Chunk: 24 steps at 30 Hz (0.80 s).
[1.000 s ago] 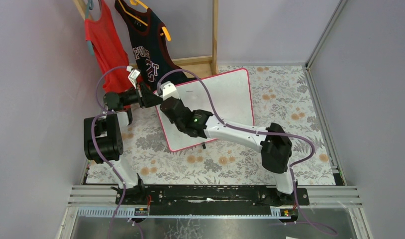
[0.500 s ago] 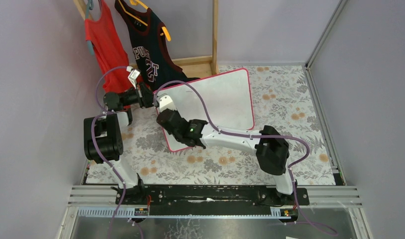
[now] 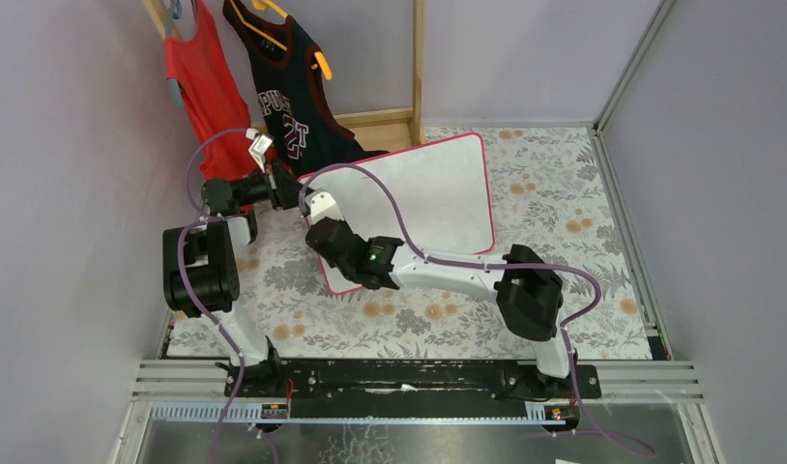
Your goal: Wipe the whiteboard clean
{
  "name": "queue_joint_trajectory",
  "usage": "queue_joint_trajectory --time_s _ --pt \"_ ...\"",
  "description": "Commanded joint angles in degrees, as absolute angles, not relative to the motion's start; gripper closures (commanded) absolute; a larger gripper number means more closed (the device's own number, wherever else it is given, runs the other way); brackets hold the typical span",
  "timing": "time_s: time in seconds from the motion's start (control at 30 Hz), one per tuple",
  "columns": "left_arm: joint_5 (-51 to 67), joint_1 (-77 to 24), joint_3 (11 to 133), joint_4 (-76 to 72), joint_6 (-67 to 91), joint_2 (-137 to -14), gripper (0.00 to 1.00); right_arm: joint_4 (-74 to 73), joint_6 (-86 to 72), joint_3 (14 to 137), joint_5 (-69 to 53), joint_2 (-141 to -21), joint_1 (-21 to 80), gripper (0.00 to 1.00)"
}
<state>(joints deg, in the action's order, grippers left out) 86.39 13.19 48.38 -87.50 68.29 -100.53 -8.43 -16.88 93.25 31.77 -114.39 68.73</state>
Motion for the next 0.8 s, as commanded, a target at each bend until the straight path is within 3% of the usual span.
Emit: queue_joint_trajectory --time_s 0.0,0.47,0.77 --pt "91.32 12.12 48.08 -91.87 71.46 -97.82 1.00 -10.55 -13.98 93.67 34.60 -110.35 63.38 1.00" --pt "91.47 12.09 48.76 -91.86 71.90 -98.04 1.00 -11.30 -11.76 81.54 39.59 -95.68 57.06 1.00" --pt "91.18 12.10 48.93 -91.85 71.63 -98.71 1.00 -18.68 -14.82 68.79 42.47 -73.19 49.59 1.00"
